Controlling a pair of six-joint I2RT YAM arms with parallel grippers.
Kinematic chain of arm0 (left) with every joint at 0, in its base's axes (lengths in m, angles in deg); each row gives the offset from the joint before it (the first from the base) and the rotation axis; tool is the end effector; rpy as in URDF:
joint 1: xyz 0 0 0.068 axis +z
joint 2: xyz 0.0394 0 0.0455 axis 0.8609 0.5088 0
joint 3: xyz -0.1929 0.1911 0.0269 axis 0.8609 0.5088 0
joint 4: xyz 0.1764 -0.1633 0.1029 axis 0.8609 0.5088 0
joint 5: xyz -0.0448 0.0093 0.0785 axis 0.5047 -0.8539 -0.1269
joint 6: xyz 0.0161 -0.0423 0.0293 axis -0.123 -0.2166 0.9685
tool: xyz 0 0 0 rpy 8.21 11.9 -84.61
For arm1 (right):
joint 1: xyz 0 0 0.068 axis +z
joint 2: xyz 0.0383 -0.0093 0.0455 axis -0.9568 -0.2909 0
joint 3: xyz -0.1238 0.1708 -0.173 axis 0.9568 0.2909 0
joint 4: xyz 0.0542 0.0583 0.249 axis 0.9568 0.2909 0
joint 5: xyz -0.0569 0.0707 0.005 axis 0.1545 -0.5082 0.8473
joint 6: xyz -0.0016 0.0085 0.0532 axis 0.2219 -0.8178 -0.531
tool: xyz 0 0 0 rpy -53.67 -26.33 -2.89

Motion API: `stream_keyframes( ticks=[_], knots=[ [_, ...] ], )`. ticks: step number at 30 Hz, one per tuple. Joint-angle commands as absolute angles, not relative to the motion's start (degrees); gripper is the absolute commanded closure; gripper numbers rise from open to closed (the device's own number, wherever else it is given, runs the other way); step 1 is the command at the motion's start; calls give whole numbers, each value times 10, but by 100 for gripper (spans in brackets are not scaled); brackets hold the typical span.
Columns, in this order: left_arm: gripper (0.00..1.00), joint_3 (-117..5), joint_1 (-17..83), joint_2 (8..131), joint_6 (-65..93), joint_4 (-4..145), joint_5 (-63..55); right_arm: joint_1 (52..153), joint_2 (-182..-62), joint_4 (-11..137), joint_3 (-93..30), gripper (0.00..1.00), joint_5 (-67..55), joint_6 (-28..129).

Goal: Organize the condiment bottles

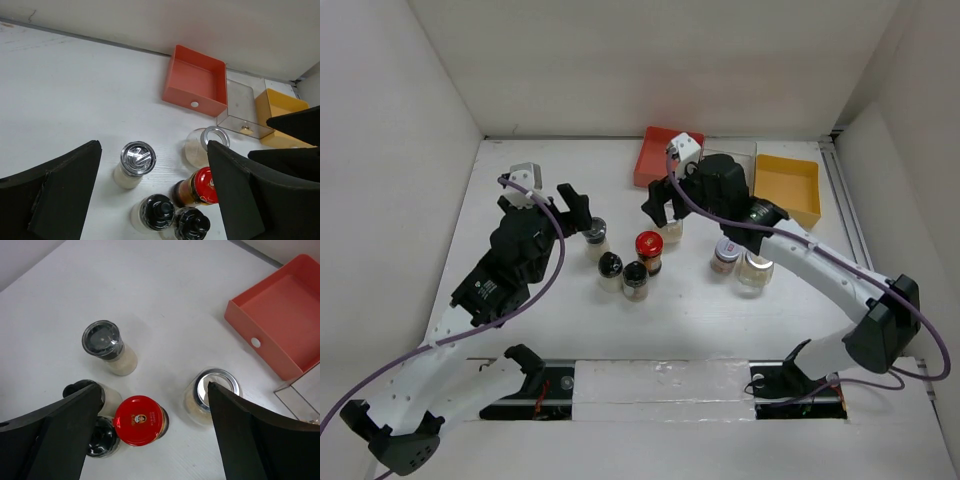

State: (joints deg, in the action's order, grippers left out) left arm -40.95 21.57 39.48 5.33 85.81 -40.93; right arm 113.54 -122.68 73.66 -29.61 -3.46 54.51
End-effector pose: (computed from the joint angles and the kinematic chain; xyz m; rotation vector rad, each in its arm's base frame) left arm 0.1425 -0.0892 0.4070 -0.1369 1.6034 -0.3868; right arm 0.2539 0.2207 0.3661 -0.6800 1.8199 0.5922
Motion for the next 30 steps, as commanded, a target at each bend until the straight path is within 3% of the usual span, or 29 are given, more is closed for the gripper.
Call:
stream_keyframes(
  ticks=[1,3,4,5,6,8,10,12,13,14,16,18,19,30],
  knots=[
    [17,-405,217,386,71,834,-402,1152,-1248,734,-338,8,-46,557],
    [17,-404,217,386,65,834,-409,1158,-1271,734,-351,70,-60,564],
    [19,-399,217,386,65,834,-416,1163,-1279,751,-358,90,-60,564],
    [25,-393,217,380,65,825,-424,1169,-1288,759,-365,100,-60,569],
    [48,-393,217,380,65,825,-429,1169,-1297,767,-381,100,-60,569],
    [73,-393,217,380,65,820,-434,1175,-1319,767,-387,100,-60,574],
    [89,-393,217,385,65,825,-434,1181,-1345,776,-402,75,-55,574],
    [87,-393,217,385,65,825,-450,1187,-1364,791,-419,45,-49,574],
    [81,-393,217,380,59,825,-459,1192,-1371,796,-433,21,-49,574],
    [61,-393,217,375,51,830,-467,1192,-1385,796,-433,13,-49,574],
    [43,-386,217,362,45,830,-474,1204,-1400,802,-452,0,-55,580],
    [29,-380,217,356,45,822,-474,1210,-1427,819,-470,0,-55,580],
    [27,-380,217,350,45,817,-474,1210,-1438,827,-481,0,-55,580],
    [26,-373,217,338,45,817,-474,1250,-1538,864,-572,0,-97,586]
  ],
)
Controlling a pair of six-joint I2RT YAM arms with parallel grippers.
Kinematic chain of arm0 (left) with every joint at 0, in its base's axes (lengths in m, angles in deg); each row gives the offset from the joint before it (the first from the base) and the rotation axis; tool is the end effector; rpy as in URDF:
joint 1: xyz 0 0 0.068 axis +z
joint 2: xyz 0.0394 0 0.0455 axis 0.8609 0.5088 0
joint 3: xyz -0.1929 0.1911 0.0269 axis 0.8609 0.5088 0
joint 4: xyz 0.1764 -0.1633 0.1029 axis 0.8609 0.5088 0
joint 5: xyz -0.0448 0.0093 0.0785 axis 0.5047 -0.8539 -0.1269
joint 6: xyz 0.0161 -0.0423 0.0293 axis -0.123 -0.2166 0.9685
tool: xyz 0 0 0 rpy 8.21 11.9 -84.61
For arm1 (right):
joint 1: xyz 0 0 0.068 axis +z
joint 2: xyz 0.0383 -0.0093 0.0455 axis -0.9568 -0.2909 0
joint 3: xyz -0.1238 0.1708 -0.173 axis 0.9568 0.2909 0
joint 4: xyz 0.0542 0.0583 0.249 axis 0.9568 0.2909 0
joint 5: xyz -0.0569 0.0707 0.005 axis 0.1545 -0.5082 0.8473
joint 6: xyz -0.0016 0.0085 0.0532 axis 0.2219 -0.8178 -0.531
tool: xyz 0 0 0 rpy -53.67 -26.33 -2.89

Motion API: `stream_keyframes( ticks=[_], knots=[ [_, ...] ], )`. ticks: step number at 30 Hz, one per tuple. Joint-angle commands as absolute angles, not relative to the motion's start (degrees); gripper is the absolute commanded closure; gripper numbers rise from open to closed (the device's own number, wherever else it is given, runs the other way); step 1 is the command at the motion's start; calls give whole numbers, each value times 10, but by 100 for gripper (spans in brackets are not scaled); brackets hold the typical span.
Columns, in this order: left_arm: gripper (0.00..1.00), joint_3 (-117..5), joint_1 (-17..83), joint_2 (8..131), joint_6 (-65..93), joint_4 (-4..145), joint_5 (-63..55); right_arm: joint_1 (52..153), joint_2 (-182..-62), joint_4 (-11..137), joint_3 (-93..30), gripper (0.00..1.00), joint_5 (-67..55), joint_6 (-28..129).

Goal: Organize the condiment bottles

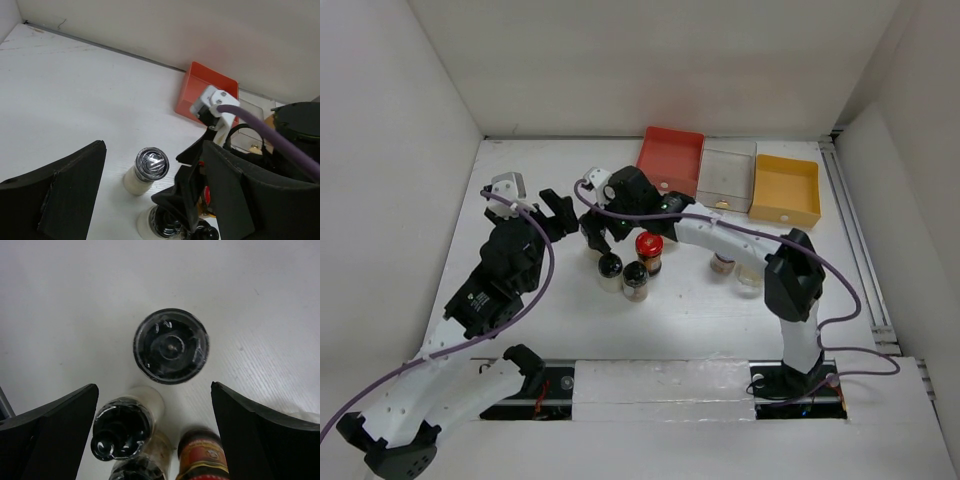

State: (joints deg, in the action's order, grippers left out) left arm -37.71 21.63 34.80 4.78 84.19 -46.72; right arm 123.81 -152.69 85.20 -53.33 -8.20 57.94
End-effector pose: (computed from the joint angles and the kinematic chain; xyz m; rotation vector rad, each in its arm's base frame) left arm 0.1291 -0.0747 0.4025 -0.2406 1.5415 -0.3422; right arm 0.2849 0.3580 0.2926 -1.0722 2.0159 0.6617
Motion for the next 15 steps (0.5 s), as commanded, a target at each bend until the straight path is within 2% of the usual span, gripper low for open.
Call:
stream_keyframes(
  ticks=[1,9,15],
  knots=[
    [26,-373,217,338,45,817,-474,1256,-1553,870,-587,0,-91,586],
    [26,-373,217,332,45,817,-479,1256,-1595,853,-605,0,-56,586],
    [26,-368,217,320,40,812,-488,1256,-1602,781,-581,0,-31,574]
  ],
)
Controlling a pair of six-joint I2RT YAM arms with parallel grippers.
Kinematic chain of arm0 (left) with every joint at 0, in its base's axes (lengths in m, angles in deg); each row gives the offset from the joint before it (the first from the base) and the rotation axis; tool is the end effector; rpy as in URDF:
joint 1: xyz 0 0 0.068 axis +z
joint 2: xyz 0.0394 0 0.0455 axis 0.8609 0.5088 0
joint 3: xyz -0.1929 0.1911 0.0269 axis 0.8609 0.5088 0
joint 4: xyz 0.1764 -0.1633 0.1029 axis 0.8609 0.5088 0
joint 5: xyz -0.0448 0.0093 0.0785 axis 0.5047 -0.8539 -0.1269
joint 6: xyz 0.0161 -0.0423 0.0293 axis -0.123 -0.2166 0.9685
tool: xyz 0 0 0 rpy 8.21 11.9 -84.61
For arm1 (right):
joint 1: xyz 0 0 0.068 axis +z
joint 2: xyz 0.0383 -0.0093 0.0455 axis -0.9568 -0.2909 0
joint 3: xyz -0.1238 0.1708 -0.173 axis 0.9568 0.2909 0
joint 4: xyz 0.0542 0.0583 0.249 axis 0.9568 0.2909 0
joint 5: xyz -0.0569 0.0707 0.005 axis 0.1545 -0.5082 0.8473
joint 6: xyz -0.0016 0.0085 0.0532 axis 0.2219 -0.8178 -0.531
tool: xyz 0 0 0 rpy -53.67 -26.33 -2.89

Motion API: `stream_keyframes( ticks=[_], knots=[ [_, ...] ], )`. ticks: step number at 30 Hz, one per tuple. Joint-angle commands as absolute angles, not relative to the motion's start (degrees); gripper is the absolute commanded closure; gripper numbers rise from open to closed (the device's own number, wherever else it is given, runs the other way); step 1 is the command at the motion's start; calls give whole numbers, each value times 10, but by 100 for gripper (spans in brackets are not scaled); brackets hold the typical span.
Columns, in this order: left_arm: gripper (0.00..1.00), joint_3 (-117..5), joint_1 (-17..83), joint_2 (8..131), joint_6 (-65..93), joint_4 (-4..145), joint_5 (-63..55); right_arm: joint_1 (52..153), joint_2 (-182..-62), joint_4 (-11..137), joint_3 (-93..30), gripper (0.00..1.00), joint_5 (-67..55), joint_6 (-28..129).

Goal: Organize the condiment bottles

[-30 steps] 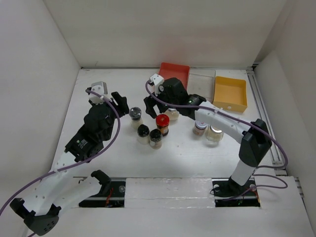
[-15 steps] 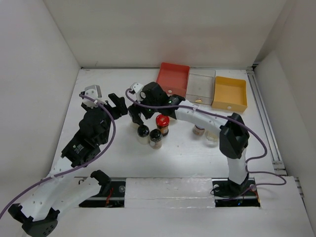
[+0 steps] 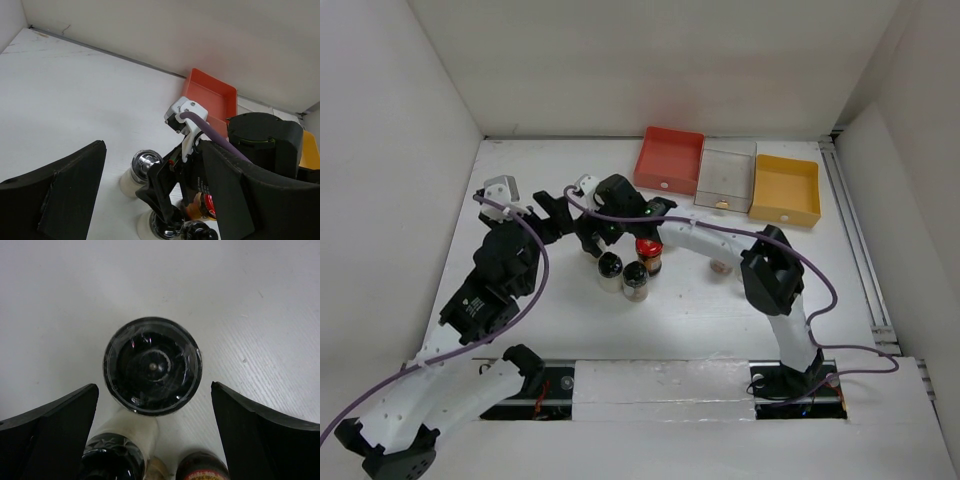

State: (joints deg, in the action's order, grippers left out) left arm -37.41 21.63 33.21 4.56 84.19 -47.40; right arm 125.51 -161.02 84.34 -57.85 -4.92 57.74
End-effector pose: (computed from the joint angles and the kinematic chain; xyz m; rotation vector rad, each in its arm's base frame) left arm 0.1233 -0.0698 0.4042 -0.2600 1.5200 -0.3482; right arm 0.2944 0.3894 0.2545 -1.0878 2.0607 0.5990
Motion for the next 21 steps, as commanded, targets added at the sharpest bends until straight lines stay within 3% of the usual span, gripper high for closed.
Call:
stream_keyframes(
  ticks=[1,5,7,10,16,21],
  knots=[
    [26,-368,217,320,40,812,-494,1256,-1602,748,-574,0,-31,566],
    [26,-368,217,307,35,812,-504,1256,-1621,724,-576,1,-37,555],
    [26,-362,217,302,35,812,-504,1256,-1621,704,-571,8,-37,543],
    [26,-362,217,302,35,812,-504,1256,-1633,690,-582,29,-37,543],
    [26,-362,217,297,35,812,-511,1245,-1639,696,-581,29,-37,543],
    [26,-362,217,297,35,806,-505,1245,-1633,696,-569,18,-49,543]
  ],
)
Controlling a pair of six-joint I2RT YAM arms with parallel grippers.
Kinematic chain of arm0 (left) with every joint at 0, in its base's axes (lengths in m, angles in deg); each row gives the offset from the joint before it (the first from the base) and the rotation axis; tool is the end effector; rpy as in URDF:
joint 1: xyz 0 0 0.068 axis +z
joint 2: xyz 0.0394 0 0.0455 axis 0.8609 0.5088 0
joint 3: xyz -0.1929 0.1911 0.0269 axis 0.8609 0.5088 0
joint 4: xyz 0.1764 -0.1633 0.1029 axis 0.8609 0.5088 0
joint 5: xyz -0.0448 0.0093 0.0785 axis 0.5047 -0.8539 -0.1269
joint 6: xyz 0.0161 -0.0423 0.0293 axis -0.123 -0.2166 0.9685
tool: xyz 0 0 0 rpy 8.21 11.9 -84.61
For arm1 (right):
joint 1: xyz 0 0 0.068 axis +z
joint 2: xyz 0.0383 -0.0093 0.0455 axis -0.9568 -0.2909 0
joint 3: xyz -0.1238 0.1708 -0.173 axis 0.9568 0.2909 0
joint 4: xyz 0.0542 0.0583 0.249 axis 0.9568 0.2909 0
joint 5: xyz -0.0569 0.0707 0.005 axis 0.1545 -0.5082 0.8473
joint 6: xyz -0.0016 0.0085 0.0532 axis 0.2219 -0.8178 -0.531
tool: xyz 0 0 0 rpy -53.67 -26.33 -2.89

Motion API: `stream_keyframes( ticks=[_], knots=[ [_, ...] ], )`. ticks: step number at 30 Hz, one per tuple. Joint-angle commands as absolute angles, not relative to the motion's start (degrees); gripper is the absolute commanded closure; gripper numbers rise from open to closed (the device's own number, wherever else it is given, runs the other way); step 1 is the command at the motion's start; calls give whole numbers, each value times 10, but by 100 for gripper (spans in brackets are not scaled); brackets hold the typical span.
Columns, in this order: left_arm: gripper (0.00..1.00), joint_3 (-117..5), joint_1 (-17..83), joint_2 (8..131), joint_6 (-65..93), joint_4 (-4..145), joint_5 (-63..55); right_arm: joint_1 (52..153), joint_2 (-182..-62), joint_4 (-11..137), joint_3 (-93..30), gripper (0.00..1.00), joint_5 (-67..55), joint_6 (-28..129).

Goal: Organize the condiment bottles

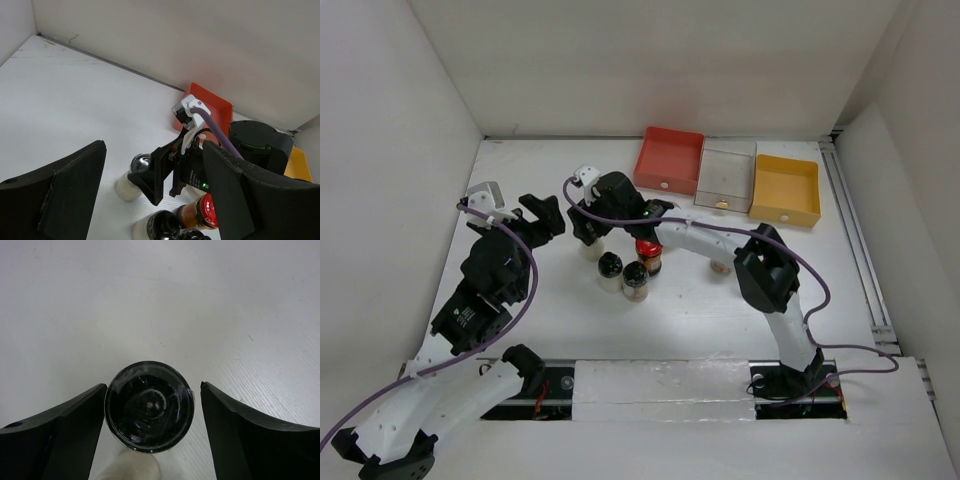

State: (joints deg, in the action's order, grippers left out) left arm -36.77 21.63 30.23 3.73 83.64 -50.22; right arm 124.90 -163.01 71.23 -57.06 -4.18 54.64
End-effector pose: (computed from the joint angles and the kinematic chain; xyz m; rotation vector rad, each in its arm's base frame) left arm 0.1124 -0.0596 0.4074 -0.3260 1.4675 -0.3499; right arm 0.3100 0.4000 0.2538 -0.9476 1.9322 0.6732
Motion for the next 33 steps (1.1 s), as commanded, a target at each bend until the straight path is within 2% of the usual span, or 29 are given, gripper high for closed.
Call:
stream_keyframes(
  ticks=[1,3,6,15,21,27,33],
  knots=[
    [26,-362,217,297,35,806,-505,1245,-1633,696,-569,21,-49,543],
    [26,-362,217,297,35,806,-511,1245,-1633,696,-564,27,-43,537],
    [26,-362,217,291,35,806,-512,1239,-1633,696,-558,48,-49,537],
    [14,-362,217,291,28,811,-512,1140,-1534,561,-540,52,-182,481],
    [14,-357,217,291,28,806,-512,1049,-1522,542,-584,52,-195,462],
    [14,-357,217,291,34,806,-506,967,-1567,542,-636,52,-181,457],
    [14,-357,217,291,34,800,-500,927,-1672,573,-756,54,-153,457]
  ],
)
